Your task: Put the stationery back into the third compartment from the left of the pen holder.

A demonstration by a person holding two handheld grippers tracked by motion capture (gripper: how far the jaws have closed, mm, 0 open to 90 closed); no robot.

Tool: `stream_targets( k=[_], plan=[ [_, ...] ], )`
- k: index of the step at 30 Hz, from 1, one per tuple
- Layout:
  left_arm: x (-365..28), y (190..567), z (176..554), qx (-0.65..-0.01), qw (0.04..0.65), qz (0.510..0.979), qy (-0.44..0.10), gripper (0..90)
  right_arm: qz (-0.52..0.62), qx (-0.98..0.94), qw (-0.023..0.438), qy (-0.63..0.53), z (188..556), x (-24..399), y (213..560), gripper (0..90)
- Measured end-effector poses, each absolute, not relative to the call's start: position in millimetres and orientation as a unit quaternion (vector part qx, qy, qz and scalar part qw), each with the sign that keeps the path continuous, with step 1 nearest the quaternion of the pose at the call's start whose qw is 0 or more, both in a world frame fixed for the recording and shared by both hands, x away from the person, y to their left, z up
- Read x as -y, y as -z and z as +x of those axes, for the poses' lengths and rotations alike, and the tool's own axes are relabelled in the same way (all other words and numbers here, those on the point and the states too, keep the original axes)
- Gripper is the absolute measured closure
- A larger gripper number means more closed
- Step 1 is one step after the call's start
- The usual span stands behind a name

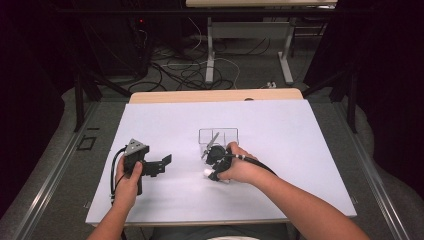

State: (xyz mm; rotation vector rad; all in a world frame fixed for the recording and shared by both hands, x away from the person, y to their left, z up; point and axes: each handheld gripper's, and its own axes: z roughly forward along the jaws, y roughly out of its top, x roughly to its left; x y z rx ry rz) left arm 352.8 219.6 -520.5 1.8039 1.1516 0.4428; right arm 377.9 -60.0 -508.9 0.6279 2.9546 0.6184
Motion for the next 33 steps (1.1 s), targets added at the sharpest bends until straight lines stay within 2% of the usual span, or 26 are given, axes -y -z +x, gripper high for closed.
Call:
stream_targets(
  k=[12, 23, 33],
  plan=[
    [-219.3, 521.7, 353.4, -0.467, 0.458, 0.735, -0.178, 2.0, 0.199, -0.966, 0.032, -0.163, 384.5, 58.4, 521.6, 60.9],
    [-219.5, 522.0, 353.6, -0.467, 0.457, 0.736, -0.177, 2.1, 0.191, -0.971, 0.031, -0.14, 384.4, 58.7, 526.2, 68.6],
    [-220.1, 522.1, 354.0, -0.467, 0.456, 0.736, -0.177, 2.3, 0.185, -0.973, 0.034, -0.136, 384.3, 58.5, 526.1, 69.5]
  ],
)
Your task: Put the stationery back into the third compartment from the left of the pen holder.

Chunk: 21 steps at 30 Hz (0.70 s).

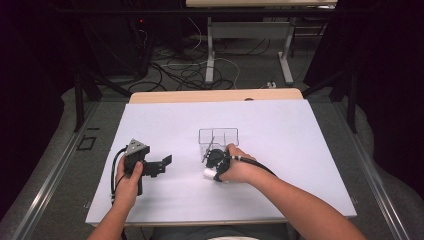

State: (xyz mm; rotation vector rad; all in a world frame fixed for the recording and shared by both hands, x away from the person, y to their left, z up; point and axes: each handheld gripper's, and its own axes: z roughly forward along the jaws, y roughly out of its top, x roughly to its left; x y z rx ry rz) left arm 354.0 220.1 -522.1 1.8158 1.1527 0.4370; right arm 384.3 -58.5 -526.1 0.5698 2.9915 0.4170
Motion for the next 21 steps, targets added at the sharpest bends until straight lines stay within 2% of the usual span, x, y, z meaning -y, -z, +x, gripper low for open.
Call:
stream_targets(
  k=[21],
  plan=[
    [-219.2, 522.7, 353.9, -0.469, 0.458, 0.735, -0.175, 2.3, 0.192, -0.971, 0.03, -0.142, 384.3, 59.4, 525.2, 69.5]
  ],
)
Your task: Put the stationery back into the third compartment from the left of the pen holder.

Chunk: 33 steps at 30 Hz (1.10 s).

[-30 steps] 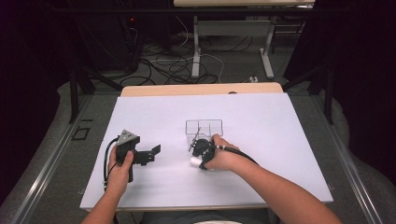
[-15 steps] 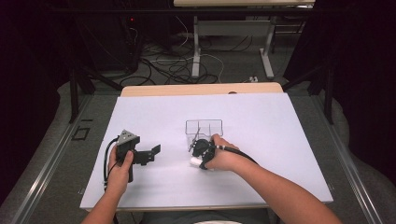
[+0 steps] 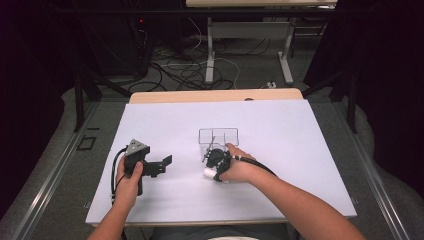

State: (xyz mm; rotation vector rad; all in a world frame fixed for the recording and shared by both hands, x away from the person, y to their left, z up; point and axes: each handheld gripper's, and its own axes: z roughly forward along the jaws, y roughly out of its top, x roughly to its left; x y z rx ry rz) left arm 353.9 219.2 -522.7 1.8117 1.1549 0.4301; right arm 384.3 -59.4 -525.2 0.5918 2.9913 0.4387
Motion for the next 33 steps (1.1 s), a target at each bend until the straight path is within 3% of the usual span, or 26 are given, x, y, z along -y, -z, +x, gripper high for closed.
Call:
stream_targets(
  k=[33],
  plan=[
    [-218.9, 523.9, 354.4, -0.47, 0.457, 0.735, -0.174, 2.6, 0.222, -0.915, 0.07, -0.33, 374.4, 75.5, 492.3, 69.7]
  ],
)
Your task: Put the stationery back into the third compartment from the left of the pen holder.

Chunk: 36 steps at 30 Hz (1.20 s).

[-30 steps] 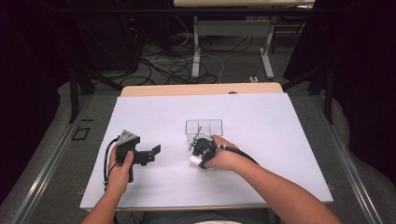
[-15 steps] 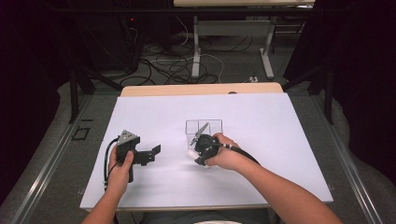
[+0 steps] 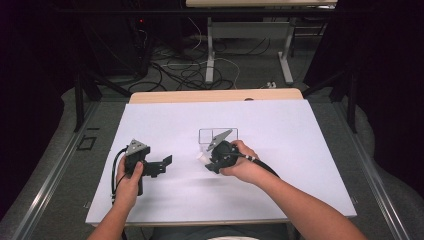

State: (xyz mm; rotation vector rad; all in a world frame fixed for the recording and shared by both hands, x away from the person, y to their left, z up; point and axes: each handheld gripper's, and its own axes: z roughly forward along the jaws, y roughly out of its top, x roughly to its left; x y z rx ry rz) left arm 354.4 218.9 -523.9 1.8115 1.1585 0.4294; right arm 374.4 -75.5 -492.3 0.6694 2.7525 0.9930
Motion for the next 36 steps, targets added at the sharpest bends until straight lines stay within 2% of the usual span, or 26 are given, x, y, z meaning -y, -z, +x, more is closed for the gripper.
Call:
stream_targets(
  k=[13, 36],
  plan=[
    [-219.0, 523.9, 354.5, -0.47, 0.457, 0.735, -0.175, 2.6, 0.24, -0.876, 0.102, -0.405, 376.4, 83.5, 474.6, 69.7],
    [-218.9, 524.1, 354.5, -0.47, 0.456, 0.735, -0.176, 2.6, 0.28, -0.794, 0.186, -0.507, 380.2, 110.7, 453.7, 69.6]
  ],
)
